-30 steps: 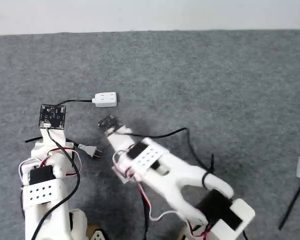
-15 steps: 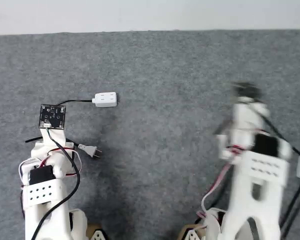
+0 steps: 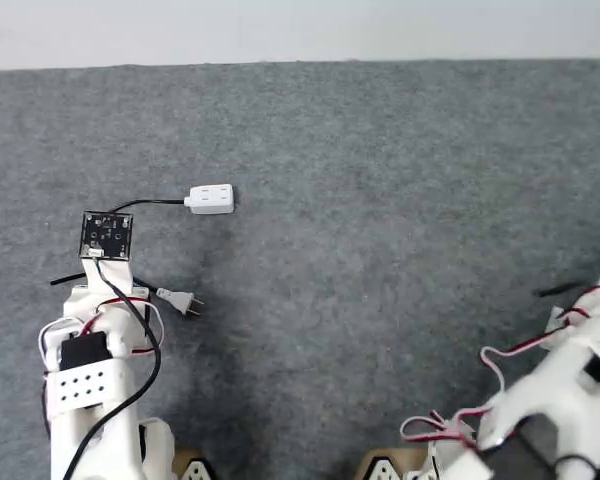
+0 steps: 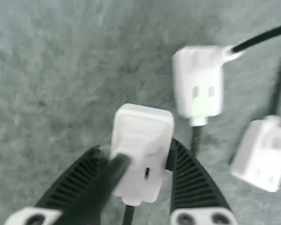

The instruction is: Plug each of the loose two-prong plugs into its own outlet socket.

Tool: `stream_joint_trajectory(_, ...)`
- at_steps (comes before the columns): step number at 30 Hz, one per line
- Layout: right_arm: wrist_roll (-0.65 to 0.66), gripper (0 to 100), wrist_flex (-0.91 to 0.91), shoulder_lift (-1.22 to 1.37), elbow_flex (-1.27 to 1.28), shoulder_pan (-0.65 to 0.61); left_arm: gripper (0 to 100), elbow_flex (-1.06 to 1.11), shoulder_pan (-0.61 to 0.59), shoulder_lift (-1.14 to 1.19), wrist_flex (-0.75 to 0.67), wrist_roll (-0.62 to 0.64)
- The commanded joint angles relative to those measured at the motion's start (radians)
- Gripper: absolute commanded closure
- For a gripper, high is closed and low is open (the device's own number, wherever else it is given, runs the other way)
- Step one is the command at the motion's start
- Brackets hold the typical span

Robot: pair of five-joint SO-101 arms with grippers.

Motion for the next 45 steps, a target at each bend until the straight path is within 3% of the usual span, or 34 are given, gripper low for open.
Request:
stream_joint_trajectory(1, 0.006, 76.3, 0.128, 0.015, -0.137, 0.005, 88, -0.016, -0.002, -0.017, 0.023, -0.014)
stream_joint_trajectory(3, 0.006, 73.2, 0.295, -0.012, -0.229, -0.005, 82, -0.016, -0.002, -0.017, 0.031, -0.011)
stream_joint_trajectory(7, 0.006, 78.3, 0.536, -0.096, -0.31, -0.035, 78, -0.042, -0.008, -0.009, 0.035, -0.018)
stream_joint_trajectory(12, -0.008, 84.9, 0.65, -0.246, -0.215, -0.105, 78, -0.16, -0.034, -0.008, 0.057, -0.153)
stream_joint_trajectory(18, -0.126, 84.0, 0.522, -0.426, 0.081, -0.349, 78, -0.369, 0.028, 0.087, 0.094, -0.212)
stream_joint_trajectory(22, -0.169, 79.7, 0.466, -0.449, 0.121, -0.484, 78, -0.624, 0.077, 0.367, 0.157, -0.233)
stream_joint_trajectory(27, -0.212, 77.5, 0.24, -0.424, 0.273, -0.621, 78, -0.957, 0.123, 0.747, 0.238, -0.413)
stream_joint_trajectory(33, -0.126, 77.5, 0.111, -0.415, 0.368, -0.642, 78, -1.259, 0.206, 1.094, 0.292, -0.611)
stream_joint_trajectory(45, -0.114, 77.5, 0.067, -0.415, 0.391, -0.685, 78, -1.664, 0.272, 1.51, 0.285, -0.69)
